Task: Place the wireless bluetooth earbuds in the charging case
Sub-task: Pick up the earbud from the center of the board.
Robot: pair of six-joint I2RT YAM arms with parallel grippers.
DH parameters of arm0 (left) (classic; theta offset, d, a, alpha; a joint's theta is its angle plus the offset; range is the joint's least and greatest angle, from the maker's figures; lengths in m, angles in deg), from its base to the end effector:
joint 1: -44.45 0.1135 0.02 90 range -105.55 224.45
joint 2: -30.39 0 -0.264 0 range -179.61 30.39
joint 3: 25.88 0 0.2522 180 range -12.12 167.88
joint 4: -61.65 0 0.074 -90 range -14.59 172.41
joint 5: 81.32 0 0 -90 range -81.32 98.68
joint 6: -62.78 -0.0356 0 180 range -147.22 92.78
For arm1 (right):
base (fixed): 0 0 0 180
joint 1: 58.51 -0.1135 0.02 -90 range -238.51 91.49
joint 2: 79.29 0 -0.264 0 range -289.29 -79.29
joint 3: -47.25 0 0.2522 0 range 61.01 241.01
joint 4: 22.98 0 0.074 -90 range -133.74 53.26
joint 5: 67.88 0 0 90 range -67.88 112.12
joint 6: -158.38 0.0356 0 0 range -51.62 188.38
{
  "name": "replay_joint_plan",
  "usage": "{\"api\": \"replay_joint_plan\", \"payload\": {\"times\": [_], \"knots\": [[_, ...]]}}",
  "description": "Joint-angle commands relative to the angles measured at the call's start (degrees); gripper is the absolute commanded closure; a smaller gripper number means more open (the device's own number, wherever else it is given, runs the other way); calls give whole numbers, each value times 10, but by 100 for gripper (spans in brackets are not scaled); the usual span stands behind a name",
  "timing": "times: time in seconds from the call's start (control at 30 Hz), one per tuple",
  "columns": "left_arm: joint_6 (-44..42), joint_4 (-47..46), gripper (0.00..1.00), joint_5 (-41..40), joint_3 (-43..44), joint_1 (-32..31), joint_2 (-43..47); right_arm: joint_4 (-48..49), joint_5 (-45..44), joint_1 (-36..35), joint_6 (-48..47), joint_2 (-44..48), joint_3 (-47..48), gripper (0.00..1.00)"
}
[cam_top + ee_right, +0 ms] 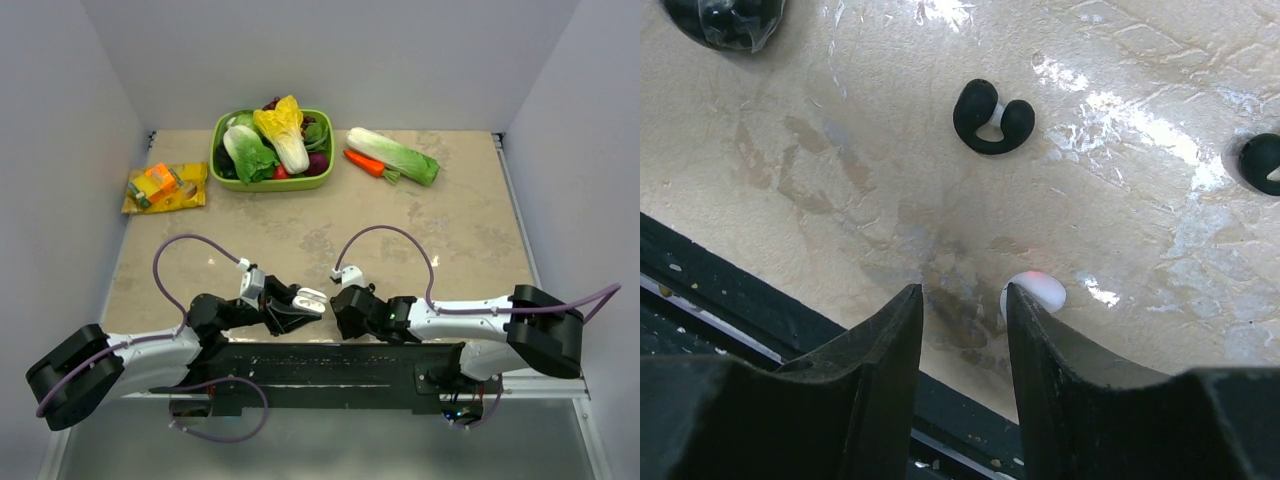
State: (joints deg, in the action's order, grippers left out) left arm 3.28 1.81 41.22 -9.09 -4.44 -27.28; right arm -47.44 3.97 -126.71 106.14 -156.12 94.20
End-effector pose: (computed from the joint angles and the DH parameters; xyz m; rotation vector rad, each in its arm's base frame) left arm 0.0959 -0.1391 0.2053 0.7608 1.2448 -1.5116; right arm 0.0999 0.2200 0.1573 -0.5309 2.4391 0.4005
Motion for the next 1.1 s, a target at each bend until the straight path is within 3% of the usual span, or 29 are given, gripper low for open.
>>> {"api": "replay_joint_plan", "payload": {"times": [0.0, 0.33, 0.8, 1.07], "knots": [[-21, -349, 100, -8, -7, -3, -3, -11, -32, 0, 18, -8, 12, 58], [-22, -349, 100, -10, -9, -2, -2, -66, -57, 1, 48, 15, 16, 59], [-20, -350, 100, -10, -10, -3, -2, -71, -64, 1, 56, 12, 18, 58], [-18, -349, 100, -9, -8, -3, -3, -110, -106, 1, 96, -9, 30, 63]]}}
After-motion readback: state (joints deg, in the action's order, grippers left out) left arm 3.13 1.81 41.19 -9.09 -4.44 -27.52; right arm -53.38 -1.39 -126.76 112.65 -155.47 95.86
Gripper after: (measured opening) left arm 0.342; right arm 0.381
